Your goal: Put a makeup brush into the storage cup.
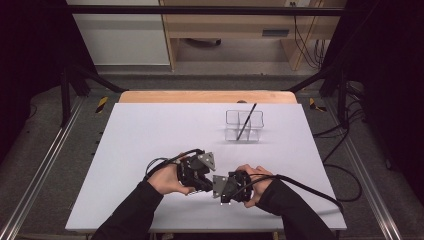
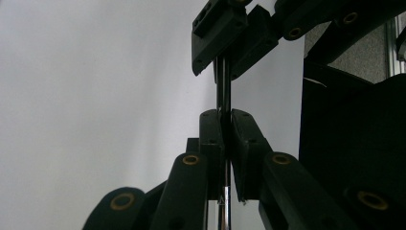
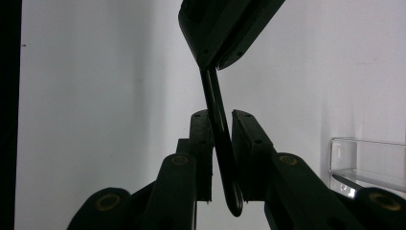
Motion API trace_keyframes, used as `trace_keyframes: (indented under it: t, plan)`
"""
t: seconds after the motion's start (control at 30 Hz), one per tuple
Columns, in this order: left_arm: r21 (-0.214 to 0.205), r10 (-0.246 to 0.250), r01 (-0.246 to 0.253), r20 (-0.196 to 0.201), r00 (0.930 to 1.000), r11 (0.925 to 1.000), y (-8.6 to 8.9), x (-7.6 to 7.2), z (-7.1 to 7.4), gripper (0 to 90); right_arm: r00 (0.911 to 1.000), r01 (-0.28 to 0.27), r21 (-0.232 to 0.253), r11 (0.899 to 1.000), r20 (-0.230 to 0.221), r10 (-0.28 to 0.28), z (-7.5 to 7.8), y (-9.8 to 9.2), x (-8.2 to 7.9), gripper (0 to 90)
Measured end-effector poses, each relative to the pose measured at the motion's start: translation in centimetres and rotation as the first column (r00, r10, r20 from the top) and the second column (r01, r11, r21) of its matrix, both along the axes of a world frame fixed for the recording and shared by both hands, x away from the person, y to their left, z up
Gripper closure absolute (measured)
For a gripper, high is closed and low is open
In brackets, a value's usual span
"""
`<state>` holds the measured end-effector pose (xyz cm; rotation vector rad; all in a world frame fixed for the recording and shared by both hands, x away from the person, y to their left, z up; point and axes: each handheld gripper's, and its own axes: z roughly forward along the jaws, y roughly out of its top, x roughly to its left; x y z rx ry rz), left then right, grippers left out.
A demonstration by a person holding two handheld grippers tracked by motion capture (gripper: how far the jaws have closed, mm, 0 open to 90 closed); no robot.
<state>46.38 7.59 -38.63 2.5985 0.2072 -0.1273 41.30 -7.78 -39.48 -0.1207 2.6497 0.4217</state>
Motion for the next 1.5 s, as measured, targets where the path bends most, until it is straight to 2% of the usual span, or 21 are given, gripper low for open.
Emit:
trace_keyframes:
  t: [0.27,0.47,0.7,0.9,1.03,1.17,1.27,1.4,1.5]
  plan:
    - [-0.003,-0.005,0.005,-0.005,1.0,1.0,0.1,0.0,0.1,83.4,0.9998,-0.017,-0.005,1.0,0.003,0.017,0.0,0.0,-0.1,80.8]
    - [-0.025,-0.004,0.004,-0.007,1.0,0.9997,0.3,0.1,0.1,83.1,0.9994,-0.036,-0.015,0.999,0.001,0.036,0.0,-0.1,-0.1,82.8]
    - [-0.033,-0.005,0.005,0.0,1.0,0.9994,0.5,0.1,0.2,81.5,0.999,-0.037,-0.007,0.999,-0.025,0.037,-0.1,0.0,-0.1,84.3]
    - [-0.048,0.0,0.001,0.024,0.9997,0.9989,0.9,0.2,0.2,71.0,0.9991,-0.03,-0.005,1.0,-0.029,0.03,-0.1,0.0,0.0,84.3]
    - [-0.064,0.03,-0.027,0.043,0.9986,0.9976,1.6,0.2,0.2,64.1,0.9992,-0.015,0.007,1.0,-0.037,0.015,-0.3,0.0,0.1,84.3]
    - [-0.091,0.082,-0.075,0.08,0.9934,0.993,2.6,0.3,0.3,53.6,0.999,0.005,0.015,1.0,-0.044,-0.004,-0.3,-0.3,0.4,84.3]
    - [-0.113,0.11,-0.099,0.094,0.9895,0.9887,3.3,0.5,0.3,47.0,0.9984,0.024,0.027,0.999,-0.051,-0.022,-0.3,-0.6,0.7,84.3]
    - [-0.142,0.153,-0.137,0.114,0.9816,0.9804,4.3,0.6,0.4,40.8,0.9968,0.051,0.039,0.998,-0.063,-0.048,-0.4,-1.0,1.1,84.2]
    - [-0.159,0.193,-0.171,0.131,0.9725,0.9723,5.0,0.6,0.3,35.9,0.995,0.071,0.049,0.996,-0.074,-0.067,-0.7,-1.3,1.5,84.2]
